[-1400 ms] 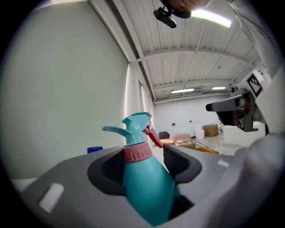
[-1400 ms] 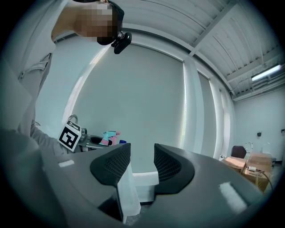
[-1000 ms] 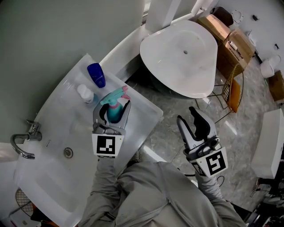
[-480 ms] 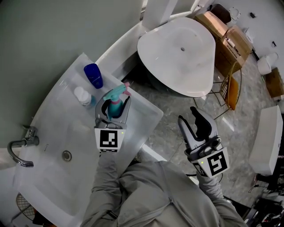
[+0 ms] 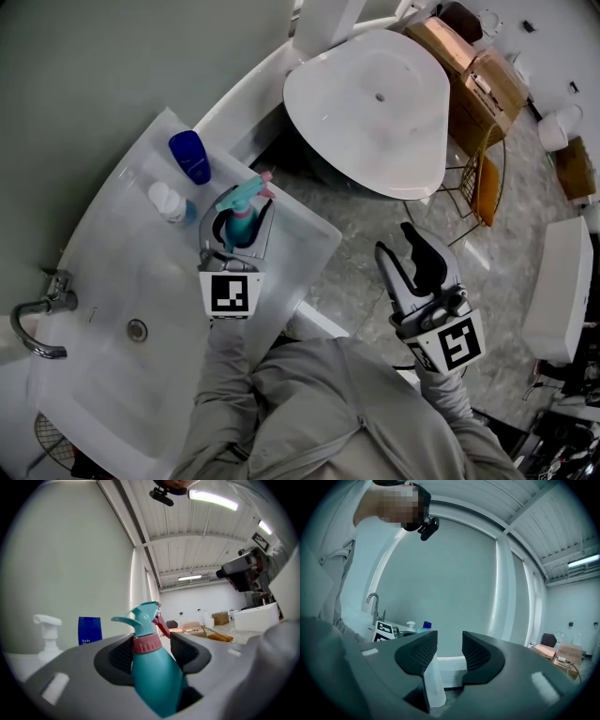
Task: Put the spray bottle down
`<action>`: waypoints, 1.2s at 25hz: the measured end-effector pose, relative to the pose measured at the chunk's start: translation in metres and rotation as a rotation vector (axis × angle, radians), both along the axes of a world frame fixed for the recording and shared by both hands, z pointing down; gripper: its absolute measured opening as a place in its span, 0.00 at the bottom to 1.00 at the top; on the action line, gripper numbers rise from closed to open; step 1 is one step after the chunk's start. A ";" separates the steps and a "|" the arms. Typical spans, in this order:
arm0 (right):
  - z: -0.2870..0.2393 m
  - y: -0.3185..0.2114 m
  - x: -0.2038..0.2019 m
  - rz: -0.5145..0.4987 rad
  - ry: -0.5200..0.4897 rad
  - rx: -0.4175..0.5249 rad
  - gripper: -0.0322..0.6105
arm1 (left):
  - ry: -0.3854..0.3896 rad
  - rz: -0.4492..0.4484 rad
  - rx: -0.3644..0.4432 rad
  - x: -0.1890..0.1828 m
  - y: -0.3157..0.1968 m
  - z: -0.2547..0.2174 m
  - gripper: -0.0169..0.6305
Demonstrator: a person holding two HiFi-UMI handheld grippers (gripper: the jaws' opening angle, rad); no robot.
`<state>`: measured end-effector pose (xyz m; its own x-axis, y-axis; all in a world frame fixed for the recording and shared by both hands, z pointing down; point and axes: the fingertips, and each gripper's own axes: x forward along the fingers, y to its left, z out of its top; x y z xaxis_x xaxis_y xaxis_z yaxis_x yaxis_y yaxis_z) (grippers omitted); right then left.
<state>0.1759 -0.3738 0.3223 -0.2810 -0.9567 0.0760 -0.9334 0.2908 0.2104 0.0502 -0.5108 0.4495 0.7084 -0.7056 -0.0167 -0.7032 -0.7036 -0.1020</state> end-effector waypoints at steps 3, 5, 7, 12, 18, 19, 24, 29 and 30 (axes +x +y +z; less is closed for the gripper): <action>0.000 0.000 -0.001 -0.002 -0.001 -0.001 0.30 | -0.008 0.005 0.009 0.000 0.002 0.001 0.46; 0.000 -0.001 -0.003 -0.007 -0.002 -0.002 0.30 | -0.014 0.009 0.027 0.000 0.003 0.001 0.46; 0.001 -0.001 -0.005 -0.010 -0.006 -0.001 0.30 | -0.030 0.011 0.016 0.000 0.006 0.002 0.46; 0.001 0.000 -0.009 -0.023 -0.017 0.006 0.30 | -0.037 0.005 -0.002 -0.003 0.013 0.002 0.45; 0.001 0.001 -0.013 -0.039 -0.030 0.011 0.30 | -0.038 0.007 0.012 -0.005 0.017 0.000 0.44; 0.001 0.001 -0.014 -0.042 -0.031 0.012 0.30 | -0.039 0.008 0.012 -0.005 0.018 -0.001 0.44; 0.001 0.002 -0.019 -0.053 -0.036 0.013 0.30 | -0.031 0.014 0.024 -0.005 0.020 -0.002 0.44; -0.002 -0.001 -0.025 -0.073 -0.060 0.021 0.30 | -0.041 0.011 0.006 -0.007 0.022 -0.004 0.44; 0.000 0.000 -0.023 -0.068 -0.053 0.016 0.30 | -0.043 0.009 0.004 -0.008 0.022 -0.004 0.44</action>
